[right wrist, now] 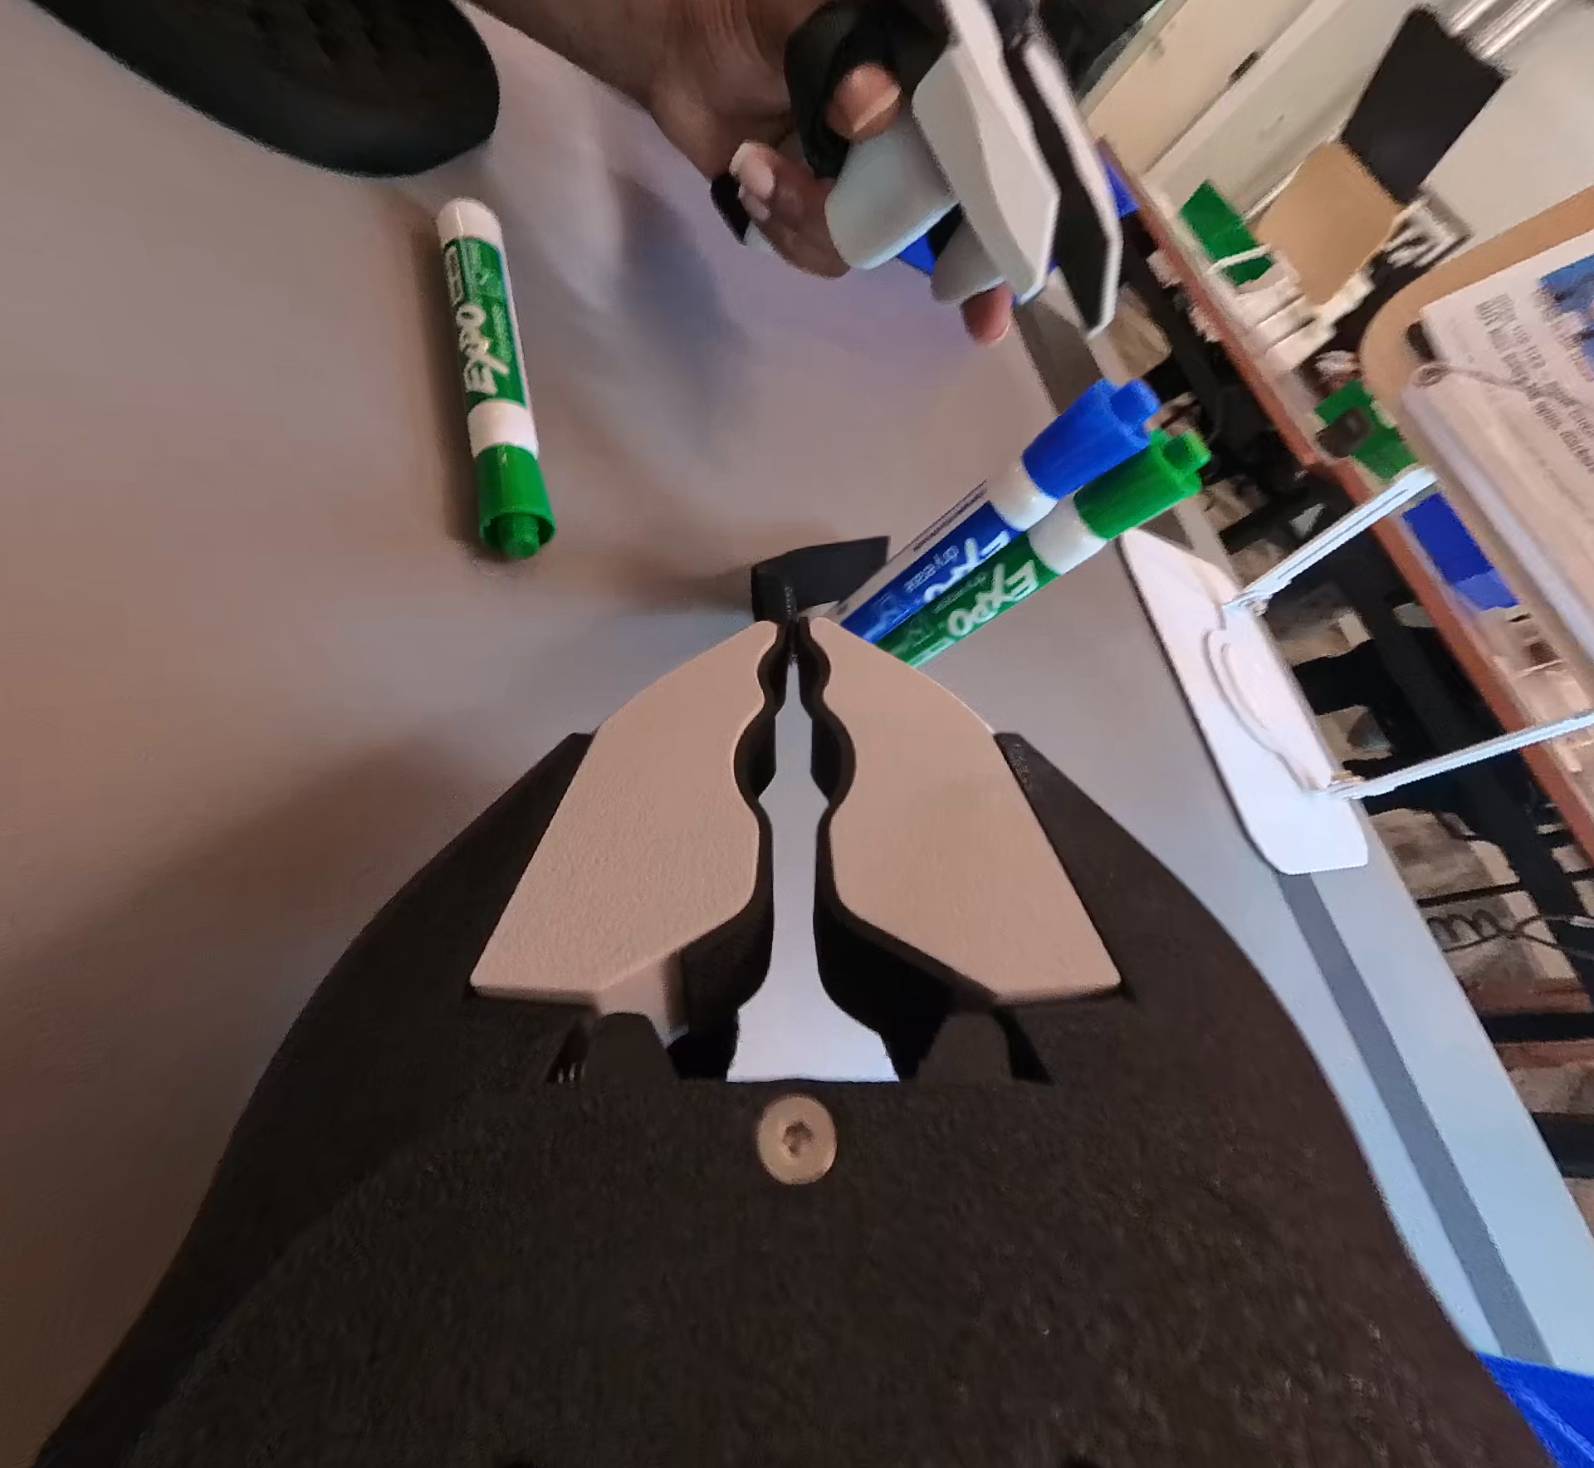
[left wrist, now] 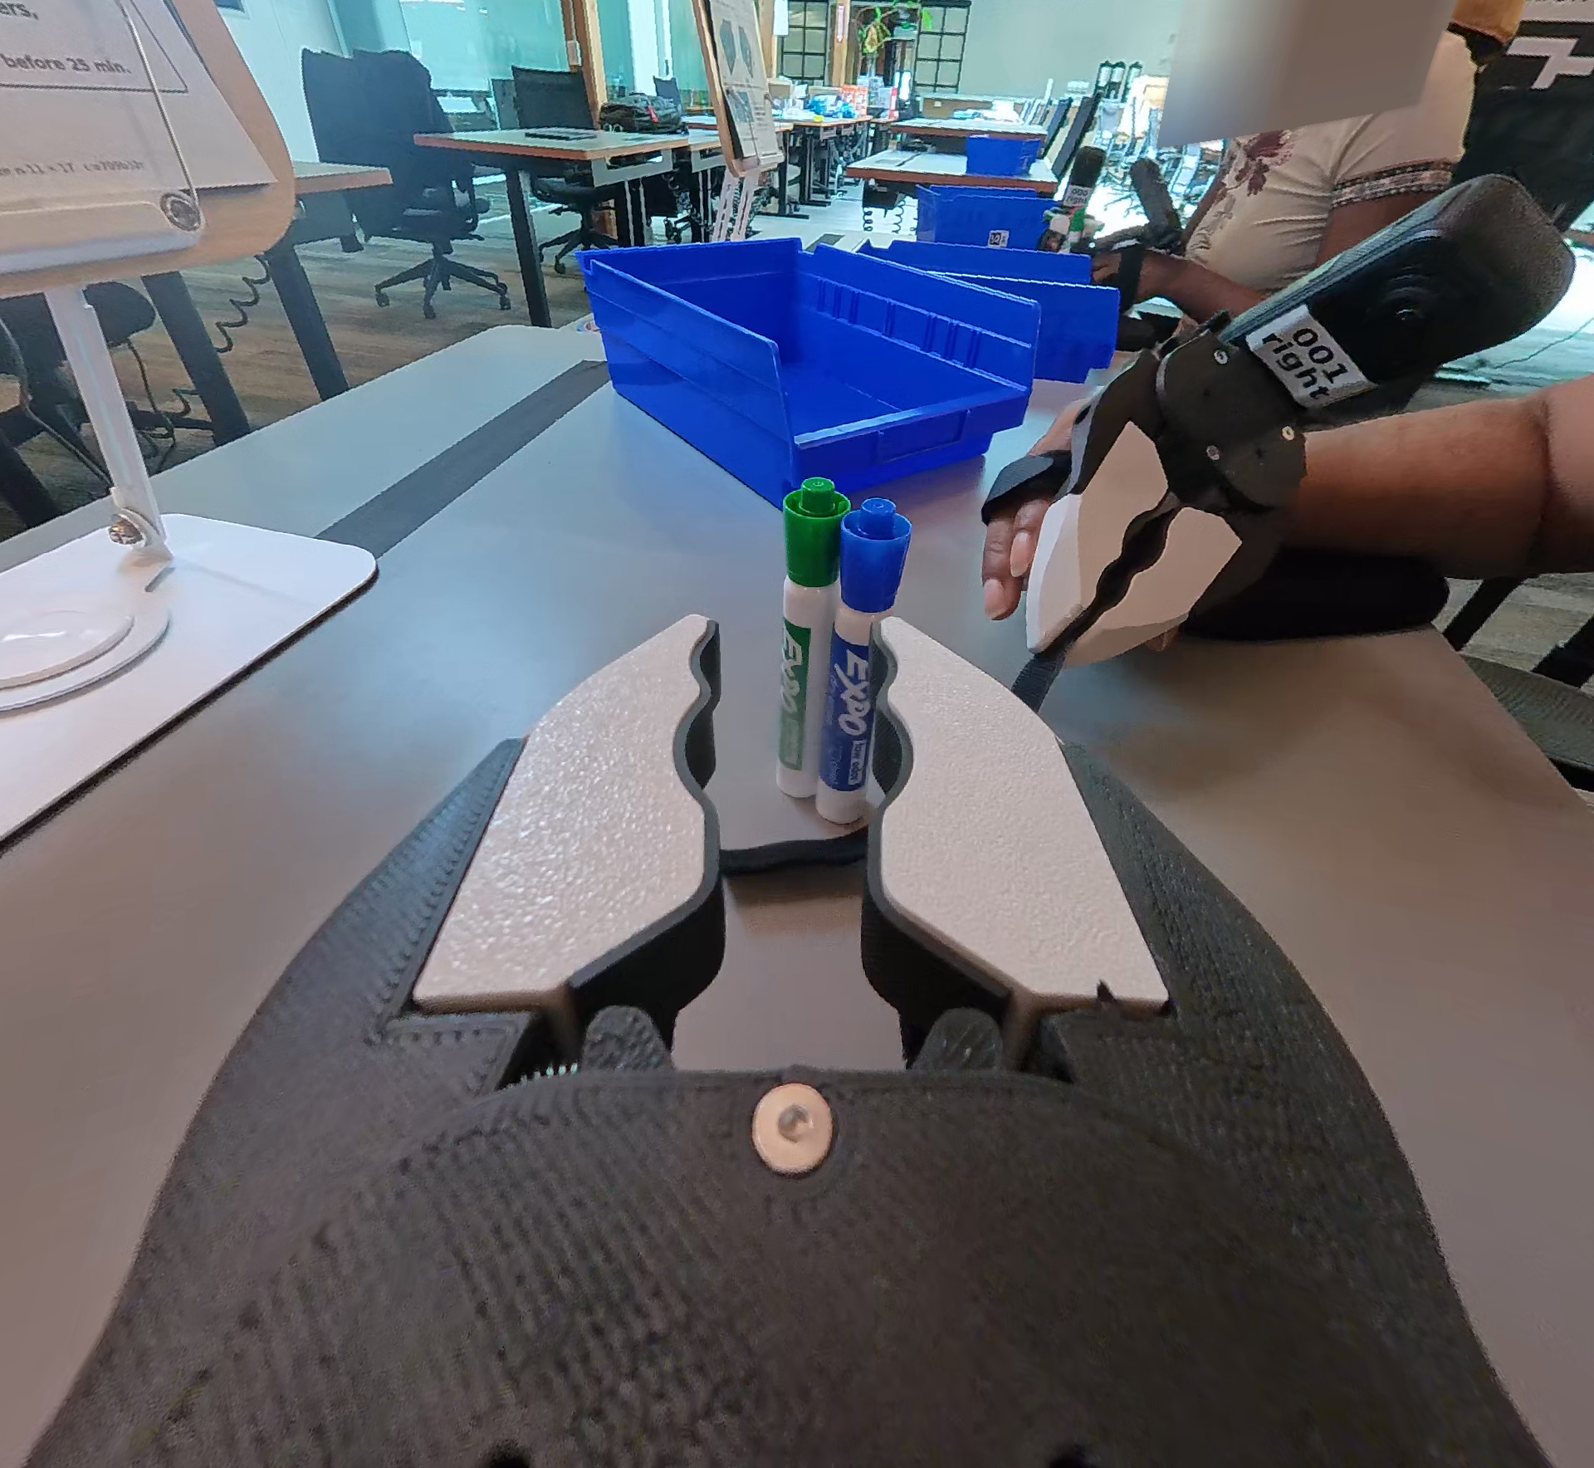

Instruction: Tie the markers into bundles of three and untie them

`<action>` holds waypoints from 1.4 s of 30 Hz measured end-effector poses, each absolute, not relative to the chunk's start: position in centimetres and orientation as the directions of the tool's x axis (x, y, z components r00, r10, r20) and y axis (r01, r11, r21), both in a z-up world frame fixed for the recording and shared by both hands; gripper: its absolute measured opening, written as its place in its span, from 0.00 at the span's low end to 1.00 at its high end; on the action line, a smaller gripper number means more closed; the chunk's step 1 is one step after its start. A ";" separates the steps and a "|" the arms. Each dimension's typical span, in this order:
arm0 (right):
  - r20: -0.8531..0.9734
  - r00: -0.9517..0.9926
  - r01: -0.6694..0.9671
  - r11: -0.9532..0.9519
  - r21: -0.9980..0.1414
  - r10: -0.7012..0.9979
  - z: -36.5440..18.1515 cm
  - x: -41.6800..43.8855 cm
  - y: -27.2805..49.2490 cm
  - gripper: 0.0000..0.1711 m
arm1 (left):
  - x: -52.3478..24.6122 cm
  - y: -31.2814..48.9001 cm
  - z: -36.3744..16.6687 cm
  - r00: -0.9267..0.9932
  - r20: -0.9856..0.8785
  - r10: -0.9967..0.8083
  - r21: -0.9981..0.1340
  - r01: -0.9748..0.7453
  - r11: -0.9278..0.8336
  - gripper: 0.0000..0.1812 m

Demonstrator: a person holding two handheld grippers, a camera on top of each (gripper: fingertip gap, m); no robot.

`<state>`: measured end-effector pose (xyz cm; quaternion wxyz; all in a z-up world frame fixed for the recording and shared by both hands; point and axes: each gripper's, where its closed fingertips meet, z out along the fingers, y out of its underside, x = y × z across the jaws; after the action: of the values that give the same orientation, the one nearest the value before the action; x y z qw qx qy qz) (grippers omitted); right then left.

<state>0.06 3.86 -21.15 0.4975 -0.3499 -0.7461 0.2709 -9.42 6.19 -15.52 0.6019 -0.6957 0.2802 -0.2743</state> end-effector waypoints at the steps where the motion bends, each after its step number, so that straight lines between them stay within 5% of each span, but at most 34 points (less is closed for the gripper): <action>1: 0.535 -0.285 0.273 0.603 -0.750 0.795 -21.5 0.3 4.0 0.01 | -9.5 6.3 -15.5 0.699 0.043 -0.714 -0.991 -0.060 -0.118 0.18; 6: 0.426 -0.370 0.447 0.560 -0.698 0.826 -23.2 2.6 5.9 0.15 | -10.7 7.1 -15.6 0.757 0.041 -0.652 -0.990 -0.057 -0.128 0.18; 14: 0.181 -0.170 0.687 0.249 -0.683 0.969 -25.0 2.1 7.0 0.32 | -10.9 7.3 -15.8 0.769 0.041 -0.637 -0.989 -0.060 -0.137 0.18; 16: 0.103 -0.119 0.698 0.156 -0.699 0.988 -26.2 1.1 6.9 0.28 | -10.9 7.3 -15.8 0.769 0.041 -0.638 -0.988 -0.063 -0.139 0.18; 18: 0.099 -0.126 0.666 0.158 -0.729 0.987 -25.6 0.6 6.9 0.13 | -10.8 7.2 -15.7 0.768 0.037 -0.639 -0.988 -0.065 -0.136 0.18; 22: 0.126 -0.243 0.585 0.249 -0.772 0.962 -23.4 0.6 5.8 0.10 | -10.8 7.2 -15.6 0.770 0.027 -0.638 -0.989 -0.072 -0.130 0.18; 29: 0.248 -0.479 0.522 0.500 -0.690 0.842 -18.5 4.6 5.7 0.10 | -10.6 7.3 -15.9 0.767 0.027 -0.641 -0.988 -0.079 -0.136 0.17; 42: 0.286 -0.516 0.775 0.582 -0.246 0.808 -22.3 5.6 13.7 0.15 | -10.5 7.2 -16.0 0.769 0.016 -0.639 -0.985 -0.096 -0.141 0.17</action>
<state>5.59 13.74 -22.32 0.1872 -0.4550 -0.8695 0.0438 -10.47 7.16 -16.05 0.6039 -0.7210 0.2547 -0.2248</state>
